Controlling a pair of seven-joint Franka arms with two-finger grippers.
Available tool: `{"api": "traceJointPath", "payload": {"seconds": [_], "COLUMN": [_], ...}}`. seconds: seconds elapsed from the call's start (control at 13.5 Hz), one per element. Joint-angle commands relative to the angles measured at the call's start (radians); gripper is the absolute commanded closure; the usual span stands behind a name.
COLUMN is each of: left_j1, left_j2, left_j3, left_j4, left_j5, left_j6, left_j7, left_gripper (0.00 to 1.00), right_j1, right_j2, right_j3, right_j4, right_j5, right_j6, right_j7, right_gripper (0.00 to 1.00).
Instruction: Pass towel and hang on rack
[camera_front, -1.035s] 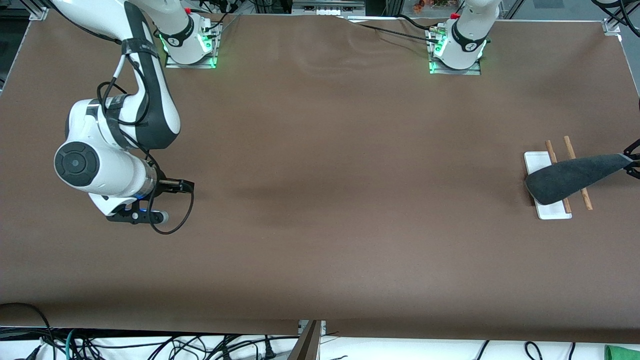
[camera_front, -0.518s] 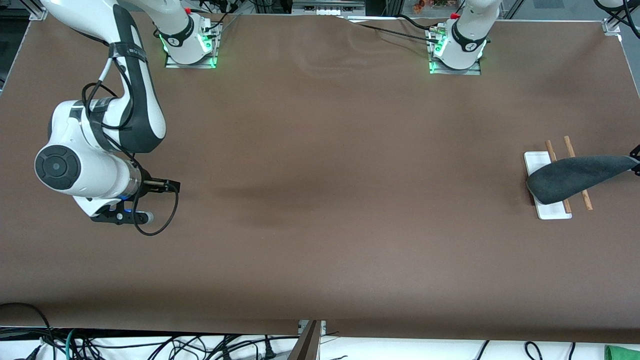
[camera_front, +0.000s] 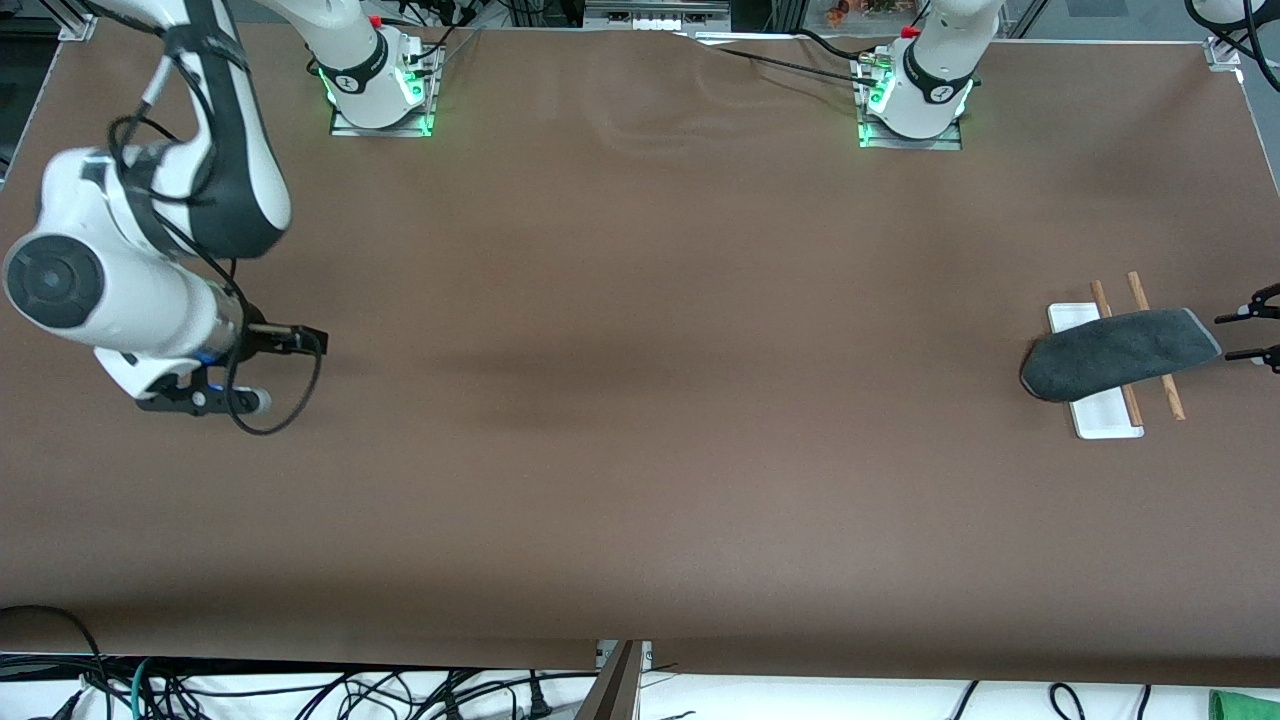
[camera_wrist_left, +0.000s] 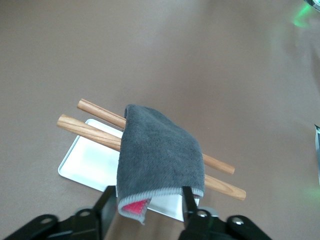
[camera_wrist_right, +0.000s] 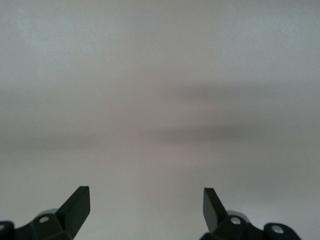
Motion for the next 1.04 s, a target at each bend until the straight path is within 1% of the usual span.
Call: {"api": "traceJointPath", "payload": {"seconds": [0.0, 0.07, 0.15, 0.3, 0.44, 0.59, 0.81, 0.96], "left_j1": [0.005, 0.005, 0.005, 0.005, 0.003, -0.015, -0.104, -0.191], "left_j2": [0.002, 0.002, 0.002, -0.003, -0.026, -0.073, -0.174, -0.234], "left_j3": [-0.008, -0.008, -0.007, -0.005, -0.003, -0.007, -0.020, -0.022], "left_j4": [0.018, 0.020, 0.018, 0.029, 0.035, 0.034, 0.032, 0.020], "left_j5": [0.030, 0.030, 0.030, 0.032, 0.035, 0.045, 0.131, 0.182], "left_j6": [-0.001, -0.001, -0.001, -0.001, -0.005, -0.008, -0.013, -0.013], "left_j7": [0.021, 0.021, 0.019, 0.018, 0.013, -0.020, -0.204, -0.359], "left_gripper": [0.00, 0.00, 0.00, 0.00, 0.00, 0.00, 0.00, 0.00], "right_j1": [-0.144, -0.170, -0.198, -0.247, -0.288, -0.307, -0.322, -0.318], "right_j2": [-0.172, -0.204, -0.241, -0.307, -0.348, -0.365, -0.356, -0.355], "right_j3": [0.134, 0.150, 0.152, 0.168, 0.194, 0.198, 0.199, 0.199], "right_j4": [-0.105, -0.100, -0.103, -0.102, -0.088, -0.085, -0.094, -0.092], "right_j5": [-0.021, -0.026, -0.024, -0.024, -0.024, -0.023, -0.014, -0.014], "right_j6": [-0.014, -0.053, -0.077, -0.088, -0.116, -0.125, -0.115, -0.095], "right_j7": [-0.011, -0.012, -0.014, -0.014, -0.012, -0.017, -0.009, -0.009], "right_gripper": [0.00, 0.00, 0.00, 0.00, 0.00, 0.00, 0.00, 0.00]}}
